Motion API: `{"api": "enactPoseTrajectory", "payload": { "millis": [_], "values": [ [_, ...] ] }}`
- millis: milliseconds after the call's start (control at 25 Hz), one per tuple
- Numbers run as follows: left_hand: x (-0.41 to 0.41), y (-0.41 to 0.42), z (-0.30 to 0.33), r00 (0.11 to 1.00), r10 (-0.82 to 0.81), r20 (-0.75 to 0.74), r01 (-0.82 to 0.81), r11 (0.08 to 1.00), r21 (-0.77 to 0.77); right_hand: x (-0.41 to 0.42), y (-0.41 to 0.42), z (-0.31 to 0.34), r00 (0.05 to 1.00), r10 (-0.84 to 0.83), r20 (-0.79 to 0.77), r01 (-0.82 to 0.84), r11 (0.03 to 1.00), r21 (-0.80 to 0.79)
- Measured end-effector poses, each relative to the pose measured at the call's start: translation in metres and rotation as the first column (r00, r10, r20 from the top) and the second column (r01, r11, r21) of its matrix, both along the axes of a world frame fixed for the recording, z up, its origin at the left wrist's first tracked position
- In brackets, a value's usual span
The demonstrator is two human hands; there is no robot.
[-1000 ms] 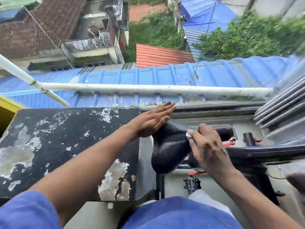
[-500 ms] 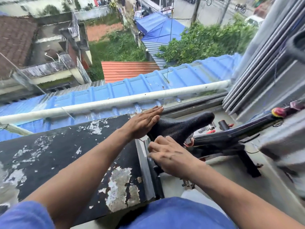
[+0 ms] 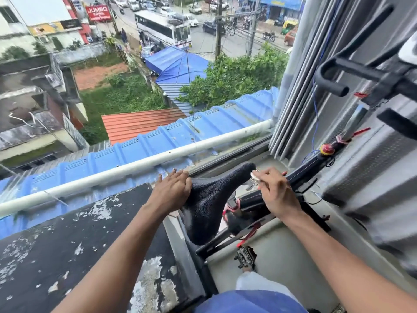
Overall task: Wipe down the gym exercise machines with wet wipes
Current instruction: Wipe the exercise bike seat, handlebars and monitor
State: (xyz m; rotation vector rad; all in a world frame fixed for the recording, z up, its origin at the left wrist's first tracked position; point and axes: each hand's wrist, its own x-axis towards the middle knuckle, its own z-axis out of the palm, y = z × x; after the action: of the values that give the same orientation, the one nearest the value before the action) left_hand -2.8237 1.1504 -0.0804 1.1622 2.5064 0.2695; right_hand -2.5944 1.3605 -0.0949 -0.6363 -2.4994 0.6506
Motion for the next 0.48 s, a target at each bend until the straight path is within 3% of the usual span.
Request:
{"api": "enactPoseTrajectory", "payload": {
  "millis": [80,240,480],
  "values": [
    [0.0,0.016,0.016,0.995,-0.102,0.012,0.102,0.995,-0.013,0.016,0.006,0.013,1.0,0.002,-0.017,-0.002,0.999,-0.045],
    [0.026,0.071,0.045,0.955,-0.294,-0.02,0.295,0.948,0.123,0.039,0.033,0.059,0.992,-0.032,-0.12,0.034,0.999,0.018],
    [0.088,0.17,0.043,0.831,-0.55,-0.084,0.556,0.816,0.156,0.093,0.092,0.094,0.95,-0.242,-0.195,0.243,0.97,-0.018]
  ]
}}
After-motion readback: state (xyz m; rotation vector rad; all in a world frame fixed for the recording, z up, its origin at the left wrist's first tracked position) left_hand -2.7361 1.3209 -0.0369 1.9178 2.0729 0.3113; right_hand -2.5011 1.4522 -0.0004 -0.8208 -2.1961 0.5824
